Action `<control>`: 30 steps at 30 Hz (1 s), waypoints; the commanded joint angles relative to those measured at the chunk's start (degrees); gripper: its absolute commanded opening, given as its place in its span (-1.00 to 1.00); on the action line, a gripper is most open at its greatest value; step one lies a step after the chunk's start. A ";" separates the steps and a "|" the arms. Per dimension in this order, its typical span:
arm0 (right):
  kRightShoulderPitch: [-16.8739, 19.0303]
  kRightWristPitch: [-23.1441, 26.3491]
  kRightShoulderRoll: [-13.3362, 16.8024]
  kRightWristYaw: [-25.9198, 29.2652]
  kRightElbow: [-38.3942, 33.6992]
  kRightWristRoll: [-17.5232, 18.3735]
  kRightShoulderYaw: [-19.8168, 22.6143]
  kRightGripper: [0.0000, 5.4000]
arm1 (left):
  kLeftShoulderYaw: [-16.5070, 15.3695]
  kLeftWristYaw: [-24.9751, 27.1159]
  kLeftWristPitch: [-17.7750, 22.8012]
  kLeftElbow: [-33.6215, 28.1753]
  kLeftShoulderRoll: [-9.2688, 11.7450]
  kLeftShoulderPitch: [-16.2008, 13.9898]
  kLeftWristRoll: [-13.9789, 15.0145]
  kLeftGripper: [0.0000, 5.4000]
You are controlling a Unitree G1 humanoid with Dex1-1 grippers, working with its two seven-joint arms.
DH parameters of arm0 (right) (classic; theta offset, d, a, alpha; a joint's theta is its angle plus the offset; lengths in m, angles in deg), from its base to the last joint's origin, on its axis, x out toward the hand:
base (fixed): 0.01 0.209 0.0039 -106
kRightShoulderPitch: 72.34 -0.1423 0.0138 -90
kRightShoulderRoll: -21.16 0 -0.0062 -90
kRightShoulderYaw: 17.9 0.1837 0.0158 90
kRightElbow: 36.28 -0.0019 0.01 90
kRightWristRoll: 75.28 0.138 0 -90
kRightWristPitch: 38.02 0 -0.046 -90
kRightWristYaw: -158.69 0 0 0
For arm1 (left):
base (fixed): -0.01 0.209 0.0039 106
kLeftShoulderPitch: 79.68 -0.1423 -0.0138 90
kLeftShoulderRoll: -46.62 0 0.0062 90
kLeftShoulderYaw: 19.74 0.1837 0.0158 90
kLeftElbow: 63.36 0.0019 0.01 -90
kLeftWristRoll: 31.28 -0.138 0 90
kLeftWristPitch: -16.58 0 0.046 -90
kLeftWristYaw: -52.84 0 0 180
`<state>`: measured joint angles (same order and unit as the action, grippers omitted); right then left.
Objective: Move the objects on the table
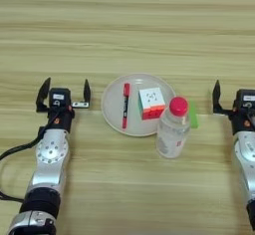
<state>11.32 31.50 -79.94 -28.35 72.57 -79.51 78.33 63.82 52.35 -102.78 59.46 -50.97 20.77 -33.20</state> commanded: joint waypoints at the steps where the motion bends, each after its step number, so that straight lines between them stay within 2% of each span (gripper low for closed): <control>1: 0.08 0.71 0.37 0.11 0.04 -0.05 0.03 1.00 | 0.31 -0.18 0.66 -0.36 0.18 -0.21 -0.41 1.00; 30: 0.00 0.59 0.41 0.05 0.32 -0.14 -0.02 1.00 | 0.65 0.12 -0.02 -0.91 0.06 -0.45 -0.41 1.00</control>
<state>11.31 31.50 -79.89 -28.35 72.58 -79.51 78.31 64.02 52.30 -102.85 59.30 -50.98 20.72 -33.24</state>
